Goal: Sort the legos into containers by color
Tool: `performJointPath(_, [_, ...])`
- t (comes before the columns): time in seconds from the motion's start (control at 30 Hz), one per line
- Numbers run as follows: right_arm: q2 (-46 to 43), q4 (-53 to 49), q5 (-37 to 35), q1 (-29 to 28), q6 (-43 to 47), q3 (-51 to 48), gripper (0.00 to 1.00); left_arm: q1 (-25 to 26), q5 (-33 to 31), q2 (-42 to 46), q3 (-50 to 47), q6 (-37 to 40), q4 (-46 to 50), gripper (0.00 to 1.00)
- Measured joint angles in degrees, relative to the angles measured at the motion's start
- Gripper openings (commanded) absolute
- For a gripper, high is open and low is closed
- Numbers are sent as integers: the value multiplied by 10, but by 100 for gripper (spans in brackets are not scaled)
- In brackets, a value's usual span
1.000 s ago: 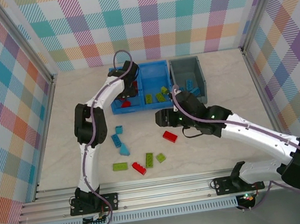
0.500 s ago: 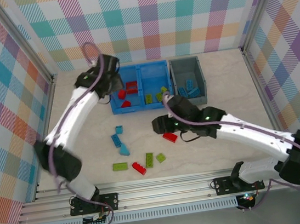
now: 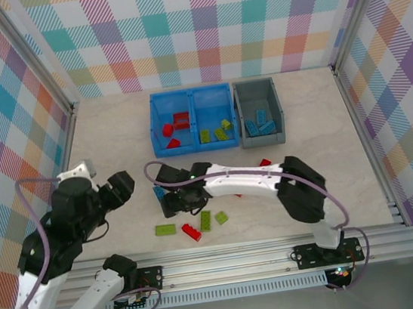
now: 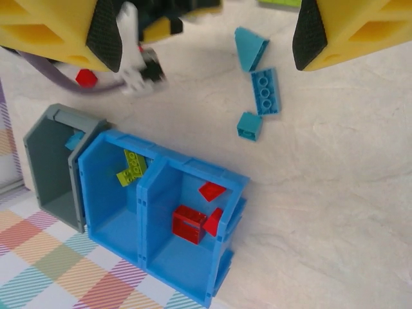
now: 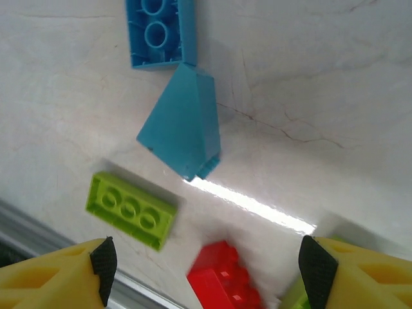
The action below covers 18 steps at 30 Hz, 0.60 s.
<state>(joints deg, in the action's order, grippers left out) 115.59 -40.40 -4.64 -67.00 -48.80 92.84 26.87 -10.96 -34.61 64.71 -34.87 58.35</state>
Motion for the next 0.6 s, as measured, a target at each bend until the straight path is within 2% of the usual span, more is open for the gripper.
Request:
performJointPath(0.2, [80,-56,6,-5,-113,106,81,0,11,68,-33,8,5,73])
performJointPath(0.37, [142,-100,2,-5,-170,191,81,0,11,116,-46,17,15,72])
performJointPath(0.6, [201,-137,7,4,-225,238,73,0,15,126,-46,24,18,72])
